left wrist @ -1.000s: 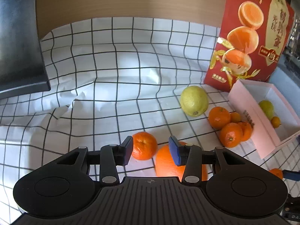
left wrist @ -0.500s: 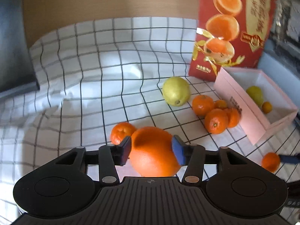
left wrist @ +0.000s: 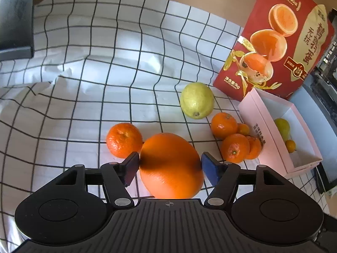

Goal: Organize fruits
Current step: 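Grasp the large navel orange with the left tool, then lift the large navel orange with the left tool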

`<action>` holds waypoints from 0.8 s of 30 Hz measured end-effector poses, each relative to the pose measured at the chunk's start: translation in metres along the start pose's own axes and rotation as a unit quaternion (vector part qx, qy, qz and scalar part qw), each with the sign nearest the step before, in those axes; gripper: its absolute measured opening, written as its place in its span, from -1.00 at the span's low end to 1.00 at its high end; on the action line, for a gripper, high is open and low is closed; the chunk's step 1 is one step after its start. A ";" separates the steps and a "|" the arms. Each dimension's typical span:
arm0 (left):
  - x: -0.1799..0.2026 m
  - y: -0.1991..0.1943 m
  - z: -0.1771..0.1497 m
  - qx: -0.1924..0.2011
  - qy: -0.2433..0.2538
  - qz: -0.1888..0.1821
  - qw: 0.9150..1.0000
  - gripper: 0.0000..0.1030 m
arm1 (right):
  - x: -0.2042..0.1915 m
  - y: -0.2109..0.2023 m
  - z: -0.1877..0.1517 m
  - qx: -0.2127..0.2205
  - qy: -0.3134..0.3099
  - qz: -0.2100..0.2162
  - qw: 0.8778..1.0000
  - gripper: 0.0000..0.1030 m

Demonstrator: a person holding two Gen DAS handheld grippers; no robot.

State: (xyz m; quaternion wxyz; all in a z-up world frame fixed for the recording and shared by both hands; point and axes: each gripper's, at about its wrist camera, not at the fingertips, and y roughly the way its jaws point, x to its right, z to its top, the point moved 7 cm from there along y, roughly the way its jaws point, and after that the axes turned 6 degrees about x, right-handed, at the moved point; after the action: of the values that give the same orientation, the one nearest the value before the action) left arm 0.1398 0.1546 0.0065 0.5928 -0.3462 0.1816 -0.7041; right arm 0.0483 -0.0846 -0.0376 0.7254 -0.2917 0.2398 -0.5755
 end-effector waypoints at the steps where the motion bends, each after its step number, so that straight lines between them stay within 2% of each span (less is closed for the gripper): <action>1: 0.000 0.002 -0.001 -0.005 -0.007 -0.002 1.000 0.43 | 0.000 -0.001 -0.001 0.001 0.000 -0.001 1.000 0.46; 4: 0.003 0.007 -0.003 -0.019 -0.012 -0.006 1.000 0.46 | 0.002 -0.002 -0.004 0.004 0.004 -0.006 1.000 0.51; 10: 0.010 0.007 -0.005 -0.026 0.010 0.001 1.000 0.45 | 0.006 -0.006 -0.007 0.006 0.009 -0.010 1.000 0.53; 19: 0.029 -0.011 -0.020 -0.025 0.095 0.012 0.995 0.42 | 0.008 -0.008 -0.008 0.005 0.011 -0.014 1.000 0.53; 22: 0.036 -0.024 -0.024 -0.016 0.108 -0.001 0.994 0.33 | 0.008 -0.008 -0.008 0.005 0.011 -0.013 1.000 0.53; 24: 0.041 -0.033 -0.025 -0.008 0.109 -0.018 0.994 0.18 | 0.008 -0.008 -0.008 0.005 0.011 -0.013 1.000 0.53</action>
State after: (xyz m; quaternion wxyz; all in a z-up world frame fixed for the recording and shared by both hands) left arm 0.0968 0.1189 0.0219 0.5534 -0.2757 0.2446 -0.7469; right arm 0.0389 -0.0951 -0.0380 0.7166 -0.2851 0.2410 -0.5892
